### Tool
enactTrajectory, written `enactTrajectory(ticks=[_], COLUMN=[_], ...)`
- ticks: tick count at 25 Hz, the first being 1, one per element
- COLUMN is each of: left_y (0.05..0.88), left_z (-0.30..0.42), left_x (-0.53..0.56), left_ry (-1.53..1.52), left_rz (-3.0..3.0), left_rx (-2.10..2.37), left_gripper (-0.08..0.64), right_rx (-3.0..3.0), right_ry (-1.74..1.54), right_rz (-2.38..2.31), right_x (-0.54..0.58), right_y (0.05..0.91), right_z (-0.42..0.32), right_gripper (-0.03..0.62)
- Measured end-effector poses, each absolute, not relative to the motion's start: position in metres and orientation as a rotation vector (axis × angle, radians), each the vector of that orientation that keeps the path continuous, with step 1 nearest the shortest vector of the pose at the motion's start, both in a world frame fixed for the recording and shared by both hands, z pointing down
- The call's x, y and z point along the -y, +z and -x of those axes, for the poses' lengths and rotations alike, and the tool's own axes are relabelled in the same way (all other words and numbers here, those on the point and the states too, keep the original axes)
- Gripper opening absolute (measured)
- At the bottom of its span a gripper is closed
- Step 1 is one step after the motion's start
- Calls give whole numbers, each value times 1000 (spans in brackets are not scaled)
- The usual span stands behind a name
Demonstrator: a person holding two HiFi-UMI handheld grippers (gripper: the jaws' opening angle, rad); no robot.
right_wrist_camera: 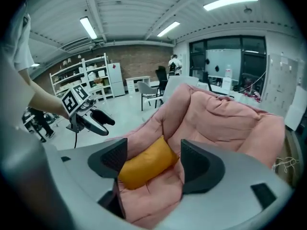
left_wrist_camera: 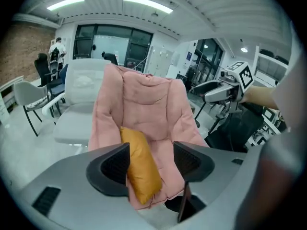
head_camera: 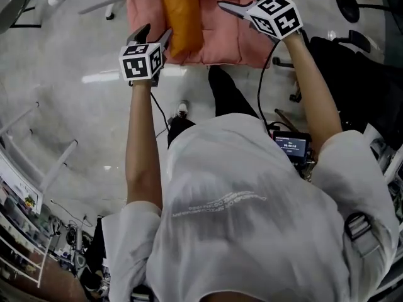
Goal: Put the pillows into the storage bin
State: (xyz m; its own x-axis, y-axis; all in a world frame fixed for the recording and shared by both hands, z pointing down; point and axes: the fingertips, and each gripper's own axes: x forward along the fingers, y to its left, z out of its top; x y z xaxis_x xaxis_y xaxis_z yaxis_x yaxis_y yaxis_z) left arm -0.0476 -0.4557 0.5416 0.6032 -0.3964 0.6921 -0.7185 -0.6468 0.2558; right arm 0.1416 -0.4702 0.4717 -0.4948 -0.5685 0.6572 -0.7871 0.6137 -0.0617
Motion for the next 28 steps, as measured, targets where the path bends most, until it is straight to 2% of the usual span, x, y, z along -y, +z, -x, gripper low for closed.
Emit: enactTrajectory(ticks=[8, 16, 22, 28], left_y=[627, 697, 737, 780], left_z=[38, 29, 23, 21], left_x=[465, 463, 467, 460], left_ry=[908, 799, 789, 912], left_rz=[-2102, -1879, -1808, -1780], left_rx=[833, 860, 869, 845], left_gripper=[336, 359, 380, 374], right_rx=[2192, 2158, 2146, 2107], right_ry=[600, 680, 680, 682], right_rz=[-773, -561, -495, -355], right_x=[545, 583, 595, 591], right_y=[572, 680, 727, 769], right_z=[-107, -72, -56, -19], right_gripper=[365, 390, 411, 414])
